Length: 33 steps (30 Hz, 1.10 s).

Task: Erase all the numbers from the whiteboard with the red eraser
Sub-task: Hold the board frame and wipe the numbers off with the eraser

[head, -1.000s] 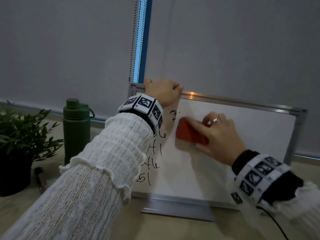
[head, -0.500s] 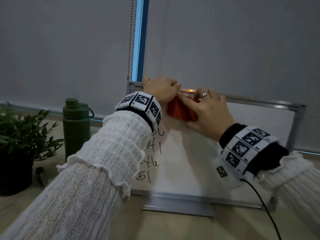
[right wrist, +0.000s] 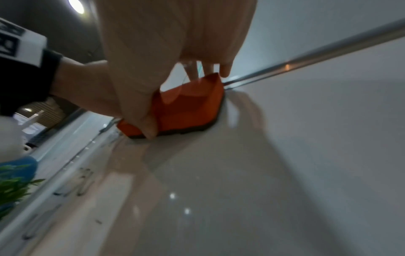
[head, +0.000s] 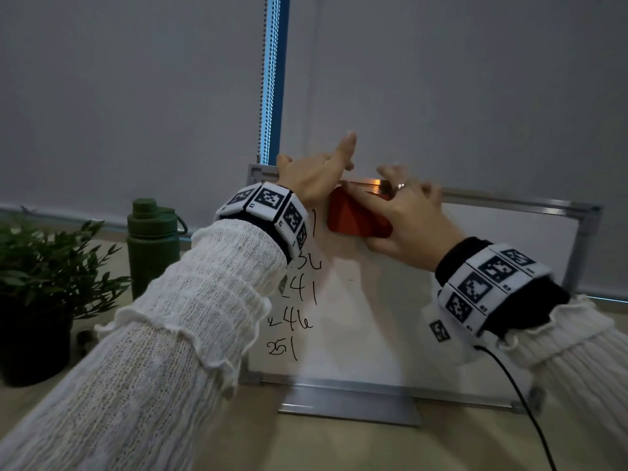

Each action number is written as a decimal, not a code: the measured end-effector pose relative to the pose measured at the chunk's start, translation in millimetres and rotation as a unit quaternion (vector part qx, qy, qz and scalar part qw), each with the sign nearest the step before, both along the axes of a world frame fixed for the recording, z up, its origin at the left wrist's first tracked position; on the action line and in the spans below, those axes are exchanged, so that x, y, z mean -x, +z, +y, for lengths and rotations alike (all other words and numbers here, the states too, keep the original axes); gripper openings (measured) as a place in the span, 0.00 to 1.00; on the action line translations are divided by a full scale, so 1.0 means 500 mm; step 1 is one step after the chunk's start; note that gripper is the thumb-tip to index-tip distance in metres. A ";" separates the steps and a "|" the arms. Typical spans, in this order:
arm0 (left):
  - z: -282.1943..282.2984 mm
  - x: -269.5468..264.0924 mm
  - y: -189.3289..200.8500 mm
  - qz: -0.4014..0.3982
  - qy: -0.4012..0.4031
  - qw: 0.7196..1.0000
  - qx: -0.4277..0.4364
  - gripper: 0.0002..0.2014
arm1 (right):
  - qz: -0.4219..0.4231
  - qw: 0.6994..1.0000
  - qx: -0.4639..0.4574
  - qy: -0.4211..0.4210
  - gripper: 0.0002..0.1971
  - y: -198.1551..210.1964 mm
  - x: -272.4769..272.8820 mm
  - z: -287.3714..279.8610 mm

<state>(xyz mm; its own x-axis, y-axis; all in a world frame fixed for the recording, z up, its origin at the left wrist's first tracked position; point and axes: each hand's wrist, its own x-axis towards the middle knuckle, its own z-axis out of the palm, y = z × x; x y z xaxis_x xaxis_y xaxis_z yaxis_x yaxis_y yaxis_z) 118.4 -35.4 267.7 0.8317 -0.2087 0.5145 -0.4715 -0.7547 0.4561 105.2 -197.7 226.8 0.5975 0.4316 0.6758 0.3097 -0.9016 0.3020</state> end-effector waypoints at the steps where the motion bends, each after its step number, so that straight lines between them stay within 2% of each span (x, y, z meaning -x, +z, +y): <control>1: 0.003 0.004 0.002 0.002 -0.007 1.000 0.002 0.35 | 0.012 1.000 -0.009 0.006 0.41 -0.002 0.001 -0.003; 4: 0.014 0.014 0.005 -0.007 0.008 0.999 -0.031 0.30 | 0.011 0.999 -0.033 0.029 0.39 -0.004 0.005 -0.004; 6: 0.038 0.012 0.003 -0.060 0.081 0.994 -0.038 0.24 | 0.000 0.999 -0.031 0.037 0.38 -0.007 0.005 -0.004; 7: 0.057 0.009 0.000 -0.082 0.125 0.989 -0.014 0.21 | -0.009 0.999 -0.030 0.043 0.38 -0.009 0.004 -0.004; 9: 0.102 -0.005 -0.009 -0.052 0.168 0.980 0.098 0.16 | -0.014 0.998 -0.026 0.051 0.36 -0.012 0.001 -0.004; 11: 0.127 -0.015 -0.024 0.052 0.126 0.962 0.239 0.11 | -0.014 0.998 -0.025 0.053 0.36 -0.012 -0.007 -0.002; 12: 0.126 -0.018 -0.030 0.093 0.097 0.945 0.298 0.13 | -0.018 0.998 -0.024 0.054 0.36 -0.013 -0.010 -0.001; 14: 0.119 -0.025 -0.039 0.097 0.078 0.922 0.367 0.17 | -0.043 0.997 -0.012 0.056 0.36 -0.019 -0.015 0.003; 17: 0.106 -0.026 -0.045 0.055 0.078 0.914 0.395 0.15 | -0.105 0.992 0.000 0.073 0.33 -0.028 -0.022 0.010; 20: 0.105 -0.029 -0.049 0.043 0.066 0.911 0.404 0.15 | -0.128 0.984 -0.014 0.123 0.30 -0.065 -0.025 0.024; 25: 0.111 -0.025 -0.049 0.056 0.047 0.911 0.405 0.14 | -0.124 0.969 0.120 0.174 0.26 -0.201 -0.009 0.040; 27: 0.113 -0.025 -0.049 0.060 0.041 0.910 0.407 0.13 | -0.134 0.968 0.138 0.159 0.26 -0.183 -0.010 0.041; 31: 0.114 -0.024 -0.050 0.079 0.030 0.904 0.419 0.13 | -0.169 0.979 0.027 0.109 0.31 -0.074 -0.019 0.063; 33: 0.115 -0.029 -0.051 0.077 0.034 0.905 0.418 0.14 | -0.162 0.983 -0.017 0.087 0.32 -0.058 -0.020 0.074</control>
<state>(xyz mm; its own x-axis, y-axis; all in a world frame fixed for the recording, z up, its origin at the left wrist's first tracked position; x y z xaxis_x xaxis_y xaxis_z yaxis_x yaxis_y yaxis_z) 132.7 22.1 242.2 0.9029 0.2547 0.3462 -0.3196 -0.1409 0.9370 115.1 -160.8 198.0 0.2688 0.4815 0.8342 0.3523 -0.8552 0.3801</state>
